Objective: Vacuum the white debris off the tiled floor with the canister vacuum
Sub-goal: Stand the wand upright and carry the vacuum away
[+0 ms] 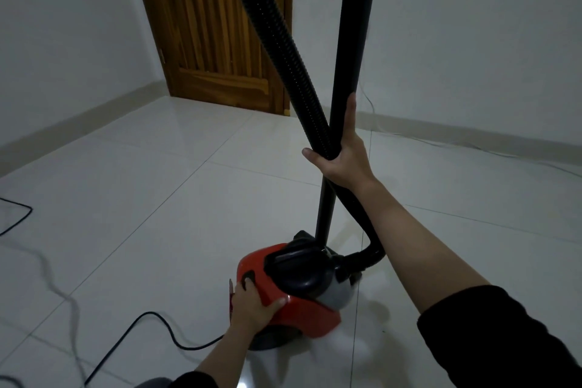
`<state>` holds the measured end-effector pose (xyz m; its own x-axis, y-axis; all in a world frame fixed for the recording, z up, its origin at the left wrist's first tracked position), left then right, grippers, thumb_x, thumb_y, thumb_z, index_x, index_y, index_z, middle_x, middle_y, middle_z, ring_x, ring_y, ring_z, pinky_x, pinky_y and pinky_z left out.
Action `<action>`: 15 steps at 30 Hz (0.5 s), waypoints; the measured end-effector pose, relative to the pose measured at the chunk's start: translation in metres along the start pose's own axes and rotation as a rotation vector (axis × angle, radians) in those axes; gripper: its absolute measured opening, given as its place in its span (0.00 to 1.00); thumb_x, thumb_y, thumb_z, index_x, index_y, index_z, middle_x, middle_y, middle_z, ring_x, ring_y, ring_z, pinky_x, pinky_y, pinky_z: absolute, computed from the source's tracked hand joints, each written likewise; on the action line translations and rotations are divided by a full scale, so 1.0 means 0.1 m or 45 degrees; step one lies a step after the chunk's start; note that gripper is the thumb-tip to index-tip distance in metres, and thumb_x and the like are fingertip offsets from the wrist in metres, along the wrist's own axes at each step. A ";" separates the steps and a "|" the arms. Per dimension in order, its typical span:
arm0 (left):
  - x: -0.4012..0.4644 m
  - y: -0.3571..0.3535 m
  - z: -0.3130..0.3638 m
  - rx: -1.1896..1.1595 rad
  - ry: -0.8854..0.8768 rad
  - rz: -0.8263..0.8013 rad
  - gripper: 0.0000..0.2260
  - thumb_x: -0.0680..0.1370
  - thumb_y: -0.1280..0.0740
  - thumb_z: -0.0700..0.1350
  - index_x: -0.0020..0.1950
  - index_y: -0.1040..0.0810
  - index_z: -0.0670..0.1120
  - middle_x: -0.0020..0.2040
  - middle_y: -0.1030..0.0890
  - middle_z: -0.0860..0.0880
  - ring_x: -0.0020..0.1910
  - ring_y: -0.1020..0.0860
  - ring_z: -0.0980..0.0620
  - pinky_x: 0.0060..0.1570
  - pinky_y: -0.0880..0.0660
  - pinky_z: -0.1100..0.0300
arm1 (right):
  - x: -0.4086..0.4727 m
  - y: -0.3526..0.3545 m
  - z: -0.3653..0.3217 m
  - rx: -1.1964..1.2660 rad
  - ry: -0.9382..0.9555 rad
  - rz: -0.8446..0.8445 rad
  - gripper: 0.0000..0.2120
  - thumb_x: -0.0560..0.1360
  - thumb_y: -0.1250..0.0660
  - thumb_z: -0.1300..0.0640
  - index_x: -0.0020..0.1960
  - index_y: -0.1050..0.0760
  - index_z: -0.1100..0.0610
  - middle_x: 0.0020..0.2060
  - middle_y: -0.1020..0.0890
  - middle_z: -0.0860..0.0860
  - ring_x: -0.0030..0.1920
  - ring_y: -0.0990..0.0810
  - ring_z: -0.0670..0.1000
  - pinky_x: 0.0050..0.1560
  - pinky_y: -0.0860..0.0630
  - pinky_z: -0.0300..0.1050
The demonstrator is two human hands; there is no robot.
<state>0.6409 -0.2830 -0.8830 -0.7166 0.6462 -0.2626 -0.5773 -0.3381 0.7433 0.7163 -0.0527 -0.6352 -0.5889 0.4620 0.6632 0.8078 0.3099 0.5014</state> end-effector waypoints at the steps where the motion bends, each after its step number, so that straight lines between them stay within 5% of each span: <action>1: 0.00 -0.01 -0.01 -0.015 -0.008 0.003 0.54 0.63 0.31 0.71 0.75 0.48 0.39 0.73 0.39 0.39 0.73 0.41 0.39 0.70 0.40 0.49 | 0.01 0.00 0.00 -0.001 0.002 -0.001 0.56 0.71 0.26 0.46 0.74 0.72 0.41 0.41 0.20 0.57 0.39 0.19 0.52 0.45 0.19 0.50; 6: 0.02 -0.06 -0.15 -0.030 -0.003 0.104 0.58 0.52 0.44 0.83 0.67 0.34 0.41 0.59 0.26 0.44 0.59 0.26 0.44 0.58 0.26 0.52 | 0.01 0.00 0.01 0.013 -0.010 0.004 0.56 0.71 0.26 0.45 0.74 0.72 0.40 0.43 0.19 0.58 0.41 0.19 0.53 0.47 0.18 0.51; 9: -0.01 -0.05 -0.16 -0.031 0.000 0.129 0.57 0.50 0.46 0.83 0.64 0.30 0.42 0.59 0.27 0.44 0.59 0.27 0.44 0.57 0.26 0.50 | 0.02 0.01 0.02 0.025 -0.013 0.015 0.56 0.71 0.26 0.46 0.75 0.71 0.42 0.51 0.19 0.55 0.45 0.18 0.52 0.52 0.19 0.49; 15: -0.06 -0.02 -0.18 0.045 -0.019 0.109 0.45 0.56 0.38 0.79 0.59 0.28 0.47 0.62 0.30 0.45 0.67 0.34 0.42 0.60 0.27 0.47 | 0.03 0.02 0.01 0.029 -0.022 0.039 0.55 0.71 0.25 0.48 0.75 0.69 0.44 0.50 0.19 0.54 0.44 0.18 0.52 0.49 0.21 0.42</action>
<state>0.6390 -0.2985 -0.8937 -0.7565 0.6264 -0.1881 -0.5000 -0.3685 0.7837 0.7163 -0.0495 -0.6329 -0.5632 0.4861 0.6682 0.8261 0.3138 0.4680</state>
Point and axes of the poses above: each hand's wrist, its own x-axis towards the middle knuckle, its own y-axis out of the back of the hand, z = x × y, the point moved 1 cm from there along x, towards the middle knuckle
